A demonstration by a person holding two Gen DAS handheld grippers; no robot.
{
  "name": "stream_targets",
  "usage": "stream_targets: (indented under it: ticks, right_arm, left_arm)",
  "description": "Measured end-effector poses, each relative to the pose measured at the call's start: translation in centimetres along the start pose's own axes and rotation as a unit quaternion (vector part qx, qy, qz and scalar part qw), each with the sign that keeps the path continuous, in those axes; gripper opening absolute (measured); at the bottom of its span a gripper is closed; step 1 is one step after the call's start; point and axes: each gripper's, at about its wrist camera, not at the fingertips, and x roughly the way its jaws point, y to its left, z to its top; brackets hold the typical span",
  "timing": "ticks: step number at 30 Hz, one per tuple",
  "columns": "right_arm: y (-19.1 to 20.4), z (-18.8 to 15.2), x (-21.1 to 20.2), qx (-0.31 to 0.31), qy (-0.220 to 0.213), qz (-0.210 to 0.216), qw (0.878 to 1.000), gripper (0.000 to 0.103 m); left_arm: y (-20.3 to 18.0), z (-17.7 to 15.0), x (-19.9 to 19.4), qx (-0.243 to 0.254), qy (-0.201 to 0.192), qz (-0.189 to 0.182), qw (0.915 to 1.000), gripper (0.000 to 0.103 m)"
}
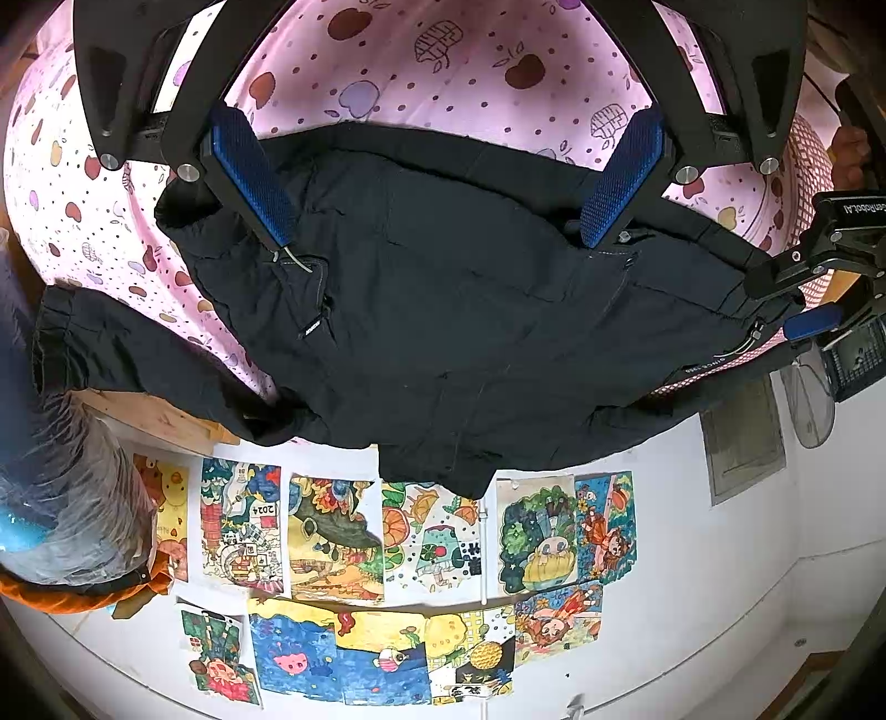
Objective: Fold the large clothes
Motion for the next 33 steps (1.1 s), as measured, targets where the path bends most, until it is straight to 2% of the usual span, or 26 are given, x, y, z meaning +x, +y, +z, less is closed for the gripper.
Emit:
stream_targets:
  ticks: [33]
  right_arm:
    - [-0.28,0.18,-0.07,0.001,0.000,0.000,1.000,0.102]
  left_arm:
    - [-0.22,-0.09,-0.06,0.001,0.000,0.000,1.0000,0.103]
